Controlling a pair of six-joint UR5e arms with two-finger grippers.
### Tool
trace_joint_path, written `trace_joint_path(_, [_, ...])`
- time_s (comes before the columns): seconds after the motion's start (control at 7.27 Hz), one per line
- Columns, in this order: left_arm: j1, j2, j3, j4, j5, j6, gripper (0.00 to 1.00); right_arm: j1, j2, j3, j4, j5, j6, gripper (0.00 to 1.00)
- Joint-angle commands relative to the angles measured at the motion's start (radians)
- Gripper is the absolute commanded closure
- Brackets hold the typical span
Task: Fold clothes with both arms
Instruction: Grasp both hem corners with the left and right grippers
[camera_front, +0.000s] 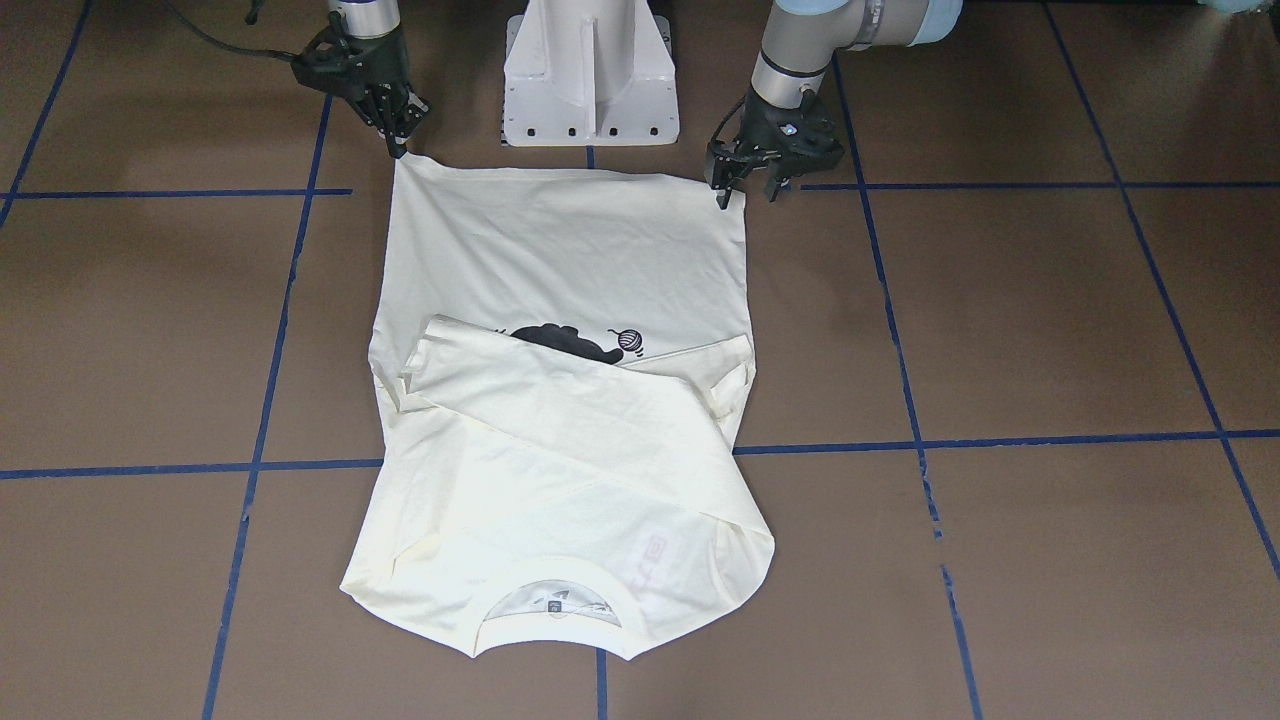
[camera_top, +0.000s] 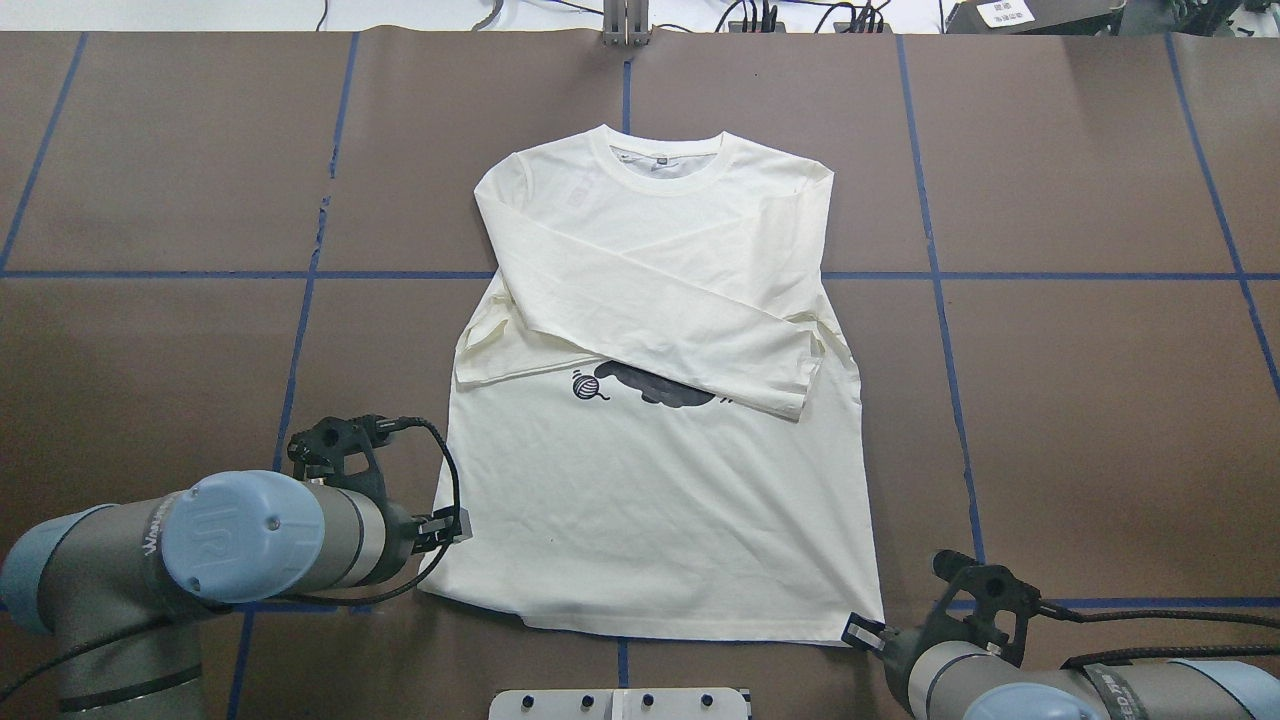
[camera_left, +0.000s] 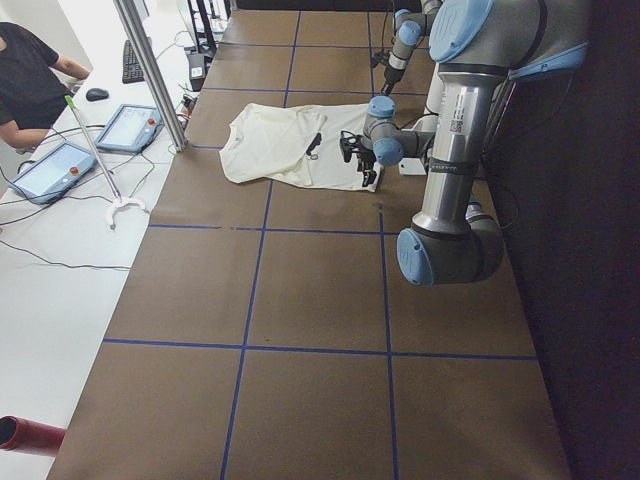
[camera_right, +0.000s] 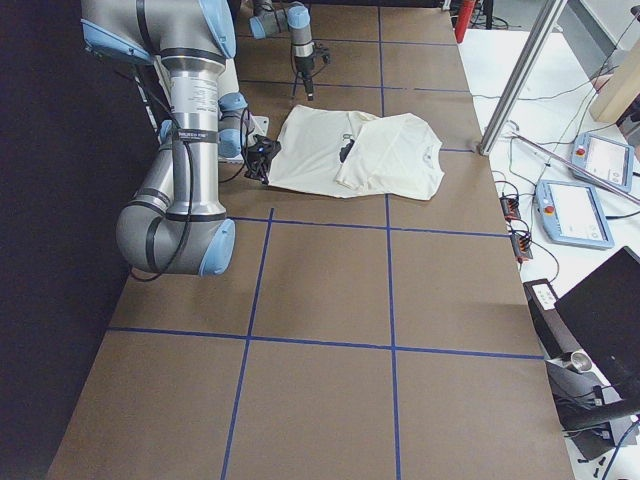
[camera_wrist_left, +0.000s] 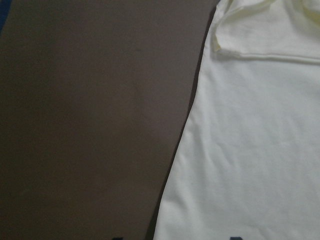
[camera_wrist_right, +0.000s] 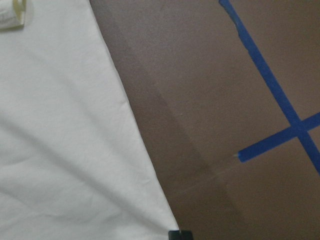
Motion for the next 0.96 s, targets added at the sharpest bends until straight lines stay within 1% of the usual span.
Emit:
trace_joint_path(0.0, [0.031,0.002,0.02,-0.001,0.002,-0.009,0.3,0.0,0.0,0.0,0.0,0.0,0.0,1.0])
trace_joint_path(0.41, [0.051,-0.011,0.045,-0.004,-0.003,-0.006,0.36,0.001,0.0,0.001,0.0,0.0,0.0,1.0])
trace_joint_path(0.55, [0.051,-0.012,0.054,-0.007,-0.006,-0.006,0.4,0.0,0.0,0.001,0.0,0.0,0.0,1.0])
trace_joint_path(0.69, [0.051,-0.009,0.055,-0.008,-0.006,-0.006,0.48,0.001,0.0,0.001,0.0,-0.001,0.0,1.0])
trace_joint_path(0.83, [0.051,-0.009,0.062,-0.008,-0.006,-0.006,0.7,0.0,0.0,0.001,0.0,-0.001,0.0,1.0])
